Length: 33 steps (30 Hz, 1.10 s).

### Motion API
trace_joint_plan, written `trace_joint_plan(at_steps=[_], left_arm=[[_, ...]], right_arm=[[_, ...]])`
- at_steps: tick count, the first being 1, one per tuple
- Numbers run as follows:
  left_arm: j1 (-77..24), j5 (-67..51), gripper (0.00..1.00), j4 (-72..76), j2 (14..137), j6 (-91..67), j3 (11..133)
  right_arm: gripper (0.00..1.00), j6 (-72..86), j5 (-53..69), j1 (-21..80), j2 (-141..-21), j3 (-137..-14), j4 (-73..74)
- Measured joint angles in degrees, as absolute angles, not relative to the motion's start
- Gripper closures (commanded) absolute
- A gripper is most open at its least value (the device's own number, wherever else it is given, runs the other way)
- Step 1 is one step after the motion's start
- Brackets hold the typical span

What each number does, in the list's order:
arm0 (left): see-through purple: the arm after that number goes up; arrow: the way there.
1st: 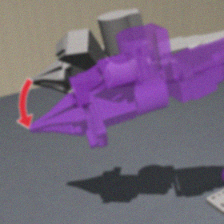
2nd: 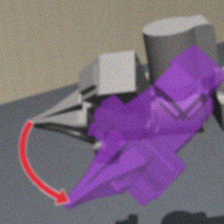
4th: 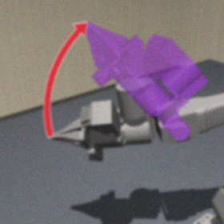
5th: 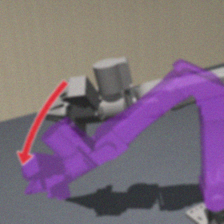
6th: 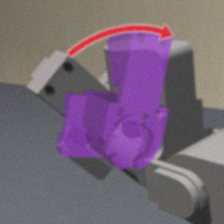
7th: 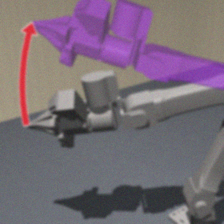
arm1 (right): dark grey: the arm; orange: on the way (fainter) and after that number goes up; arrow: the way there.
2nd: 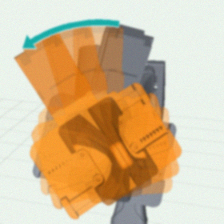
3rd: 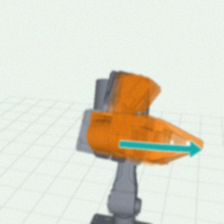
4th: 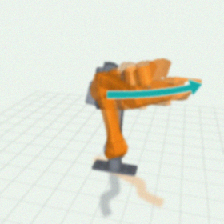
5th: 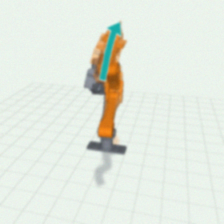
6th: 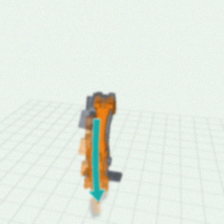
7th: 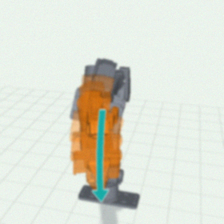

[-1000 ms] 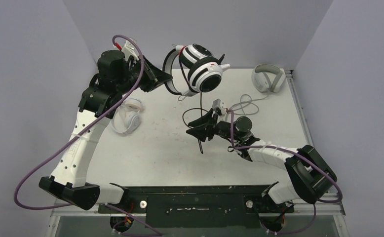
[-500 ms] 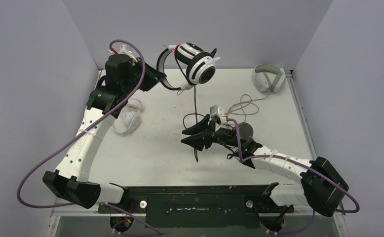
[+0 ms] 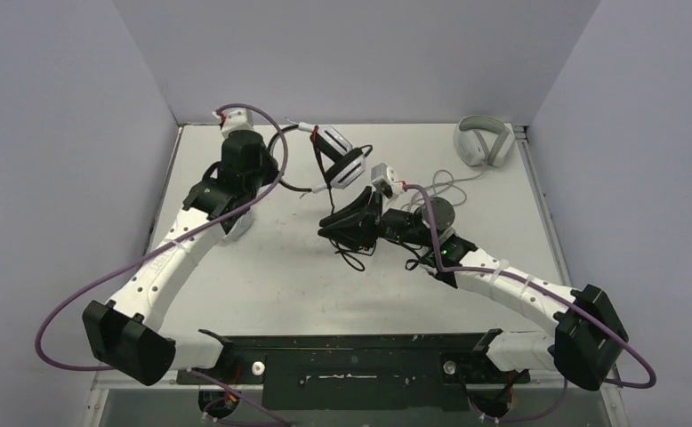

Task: Wrap the headphones
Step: Wrap the headphones cable around the headphones.

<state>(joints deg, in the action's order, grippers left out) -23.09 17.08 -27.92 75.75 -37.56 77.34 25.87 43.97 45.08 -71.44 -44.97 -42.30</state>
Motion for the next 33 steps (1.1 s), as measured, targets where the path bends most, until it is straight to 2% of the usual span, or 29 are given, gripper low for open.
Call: trace_joint_plan(at_steps=[7,13,18,23,26,33], left_arm=[[-35.59,33.47,1.00,-16.10,70.46,-15.18,66.54],[-39.51,39.70,1.00,-8.88,68.05,2.59,62.35],[-42.98,42.57,1.00,-6.94,66.96,14.26,61.23],[-45.93,41.10,1.00,-12.40,67.40,17.61,62.37],[-45.98,39.00,1.00,-17.63,68.20,16.91,64.42],[-45.98,31.64,1.00,-30.11,70.57,10.96,70.65]], right_arm=[[0.84,25.02,43.59,42.98,-71.44,-51.42,-30.48],[0.88,26.59,46.39,33.82,-71.46,-55.37,-20.97],[0.91,20.14,46.52,29.19,-73.21,-63.90,-3.92],[0.91,13.52,46.54,28.77,-76.23,-68.55,6.74],[0.80,11.11,46.30,28.16,-77.17,-68.55,10.79],[0.79,6.85,42.59,27.29,-77.36,-68.55,12.78]])
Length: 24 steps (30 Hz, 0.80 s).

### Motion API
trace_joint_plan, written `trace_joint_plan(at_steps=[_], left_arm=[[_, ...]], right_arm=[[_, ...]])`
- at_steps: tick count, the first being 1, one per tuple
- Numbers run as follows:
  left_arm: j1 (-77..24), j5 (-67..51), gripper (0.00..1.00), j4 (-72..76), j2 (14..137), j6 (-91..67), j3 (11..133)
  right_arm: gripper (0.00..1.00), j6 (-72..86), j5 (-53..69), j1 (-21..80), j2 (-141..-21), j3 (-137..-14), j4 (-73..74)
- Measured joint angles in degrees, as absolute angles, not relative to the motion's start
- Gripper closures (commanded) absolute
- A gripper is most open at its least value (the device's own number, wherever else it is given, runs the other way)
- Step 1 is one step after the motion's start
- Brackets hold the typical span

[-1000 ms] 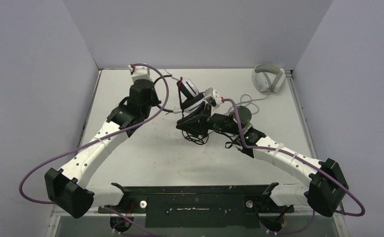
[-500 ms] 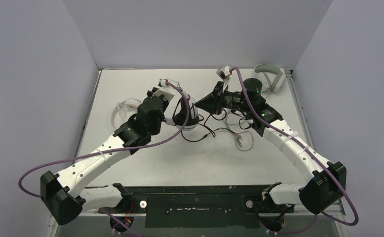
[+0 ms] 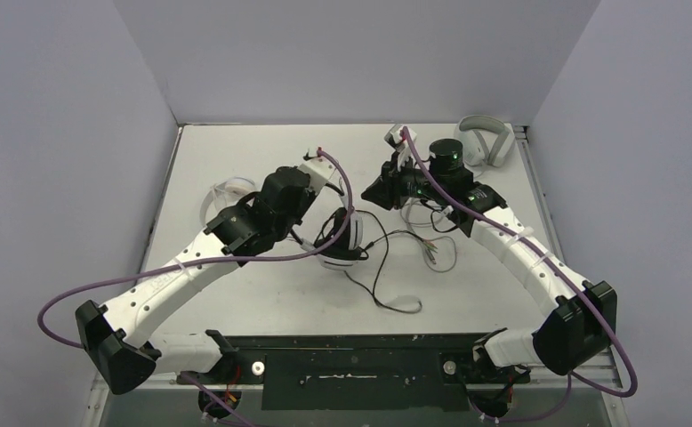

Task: Wrap the headphones
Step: Wrap the headphones cable around the headphones.

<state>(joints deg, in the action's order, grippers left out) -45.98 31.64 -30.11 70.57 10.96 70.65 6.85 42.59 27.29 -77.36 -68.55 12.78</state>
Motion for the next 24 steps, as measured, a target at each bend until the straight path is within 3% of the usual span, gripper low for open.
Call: trace_joint_plan(at_steps=[4,10,18,20,24], left_arm=[[-45.98,27.18,1.00,-35.88,71.68,6.02,74.70],[-45.87,25.30,1.00,-40.56,73.08,-0.54,78.89],[-38.57,19.75,1.00,-40.49,72.07,-7.38,78.83],[-37.60,18.46,1.00,-40.53,71.57,-8.45,78.83],[-37.23,14.92,1.00,-41.43,71.24,-10.37,79.18]], right_arm=[[0.76,5.45,41.08,26.68,-77.36,-68.23,13.06],[0.63,5.21,37.45,25.56,-73.65,-62.08,11.51],[0.40,6.42,26.72,25.32,-56.55,-47.20,3.07],[0.26,6.96,23.55,25.19,-53.19,-44.60,0.91],[0.12,9.21,17.28,25.08,-51.53,-43.16,-0.82]])
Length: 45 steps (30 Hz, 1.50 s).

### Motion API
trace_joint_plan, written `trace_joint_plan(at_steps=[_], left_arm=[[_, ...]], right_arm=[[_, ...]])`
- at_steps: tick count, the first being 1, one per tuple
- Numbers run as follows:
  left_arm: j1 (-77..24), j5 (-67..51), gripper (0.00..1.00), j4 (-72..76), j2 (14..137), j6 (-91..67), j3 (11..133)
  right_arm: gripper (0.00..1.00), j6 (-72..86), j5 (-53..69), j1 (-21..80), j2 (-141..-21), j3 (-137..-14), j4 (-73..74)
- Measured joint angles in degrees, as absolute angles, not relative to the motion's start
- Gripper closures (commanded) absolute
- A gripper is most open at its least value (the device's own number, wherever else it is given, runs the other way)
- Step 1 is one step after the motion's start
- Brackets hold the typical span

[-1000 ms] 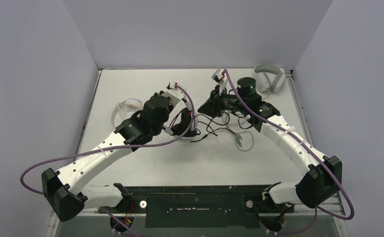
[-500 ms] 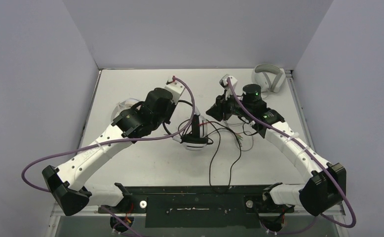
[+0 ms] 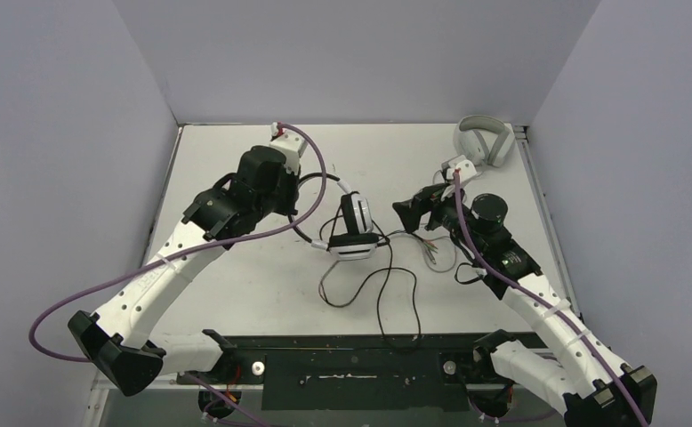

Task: Wrap the headphones
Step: Wrap the headphones cable around the headphones.

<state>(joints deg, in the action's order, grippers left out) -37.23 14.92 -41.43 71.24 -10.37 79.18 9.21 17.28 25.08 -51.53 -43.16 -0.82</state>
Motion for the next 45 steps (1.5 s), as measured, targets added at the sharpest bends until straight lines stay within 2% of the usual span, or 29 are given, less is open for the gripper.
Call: trace_joint_plan(at_steps=[5,9,18,29,37,45], left_arm=[[-35.42,12.23,1.00,-47.31,73.63,-13.91,84.79],[-32.93,11.90,1.00,-48.71,75.20,-17.78,88.09],[-28.08,7.51,1.00,-51.55,75.24,-24.03,93.06],[-26.09,-0.86,1.00,-51.79,75.35,-30.74,103.44],[-25.67,-5.74,1.00,-52.14,77.06,-33.74,110.67],[-25.65,-7.99,1.00,-52.36,78.11,-35.59,113.56]], right_arm=[[0.00,10.81,17.04,24.80,-50.89,-41.41,-1.41],[0.00,12.64,17.47,24.80,-46.28,-33.56,-3.07],[0.03,16.12,22.09,24.80,-45.76,-22.48,-14.04],[0.00,14.09,32.05,27.49,-59.35,-21.65,-30.94],[0.00,9.56,30.44,29.85,-69.71,-25.50,-36.73],[0.09,6.96,29.17,29.82,-77.82,-29.45,-39.42]])
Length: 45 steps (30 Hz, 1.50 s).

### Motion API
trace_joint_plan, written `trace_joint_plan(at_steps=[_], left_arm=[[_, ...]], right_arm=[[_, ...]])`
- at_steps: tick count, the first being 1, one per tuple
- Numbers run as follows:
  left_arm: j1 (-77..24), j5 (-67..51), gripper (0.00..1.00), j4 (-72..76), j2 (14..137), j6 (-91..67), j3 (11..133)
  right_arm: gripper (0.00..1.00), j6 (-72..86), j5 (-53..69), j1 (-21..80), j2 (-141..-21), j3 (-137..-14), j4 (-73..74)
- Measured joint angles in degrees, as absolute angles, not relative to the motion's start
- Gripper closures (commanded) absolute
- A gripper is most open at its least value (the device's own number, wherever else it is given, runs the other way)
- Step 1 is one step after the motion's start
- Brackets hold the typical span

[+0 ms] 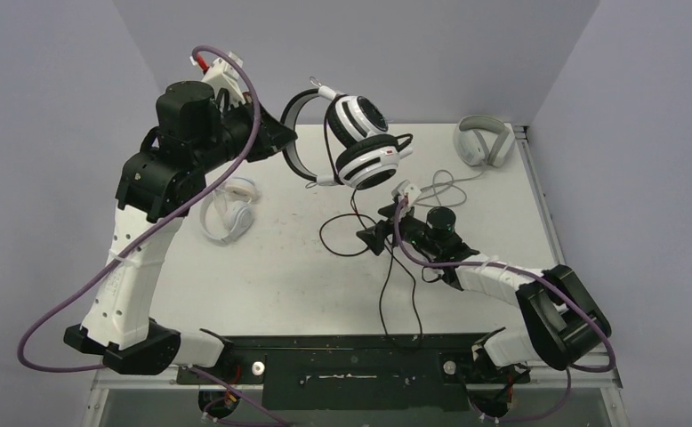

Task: Wrap the headphones
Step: Wrap the headphones cable around the headphones.

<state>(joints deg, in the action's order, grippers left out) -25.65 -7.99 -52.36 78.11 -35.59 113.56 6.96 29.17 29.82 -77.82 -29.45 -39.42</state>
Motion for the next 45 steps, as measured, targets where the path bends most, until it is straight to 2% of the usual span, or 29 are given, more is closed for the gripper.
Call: trace_joint_plan(at_steps=[5,6,10,15,19,27,35,45], left_arm=[[-25.56,-8.64,1.00,-52.93,79.55,-36.73,116.71],[-25.50,-8.93,1.00,-52.93,79.79,-36.99,117.30],[-25.36,-9.69,1.00,-52.90,80.73,-38.37,119.15],[-23.90,-10.00,1.00,-52.45,81.76,-40.40,120.46],[-19.94,-11.97,1.00,-49.43,83.72,-44.62,120.09],[-10.50,-11.29,1.00,-39.11,85.69,-52.21,109.56],[-9.89,5.80,1.00,-38.44,87.26,-43.07,105.89],[-13.87,28.38,1.00,-35.07,85.12,-20.78,90.39]], right_arm=[[0.26,6.87,31.05,30.61,-82.46,-30.33,-41.67],[0.33,6.87,31.31,30.85,-83.33,-30.57,-41.95],[0.77,7.33,32.21,31.18,-86.19,-31.29,-43.72],[1.00,8.51,33.01,32.47,-86.63,-31.62,-44.42],[1.00,8.62,31.97,38.98,-83.07,-31.48,-42.30],[1.00,8.78,28.42,51.29,-68.86,-30.83,-34.92],[1.00,6.57,25.34,54.59,-64.86,-41.23,-16.25],[1.00,1.58,22.83,54.57,-65.52,-59.59,5.23]])
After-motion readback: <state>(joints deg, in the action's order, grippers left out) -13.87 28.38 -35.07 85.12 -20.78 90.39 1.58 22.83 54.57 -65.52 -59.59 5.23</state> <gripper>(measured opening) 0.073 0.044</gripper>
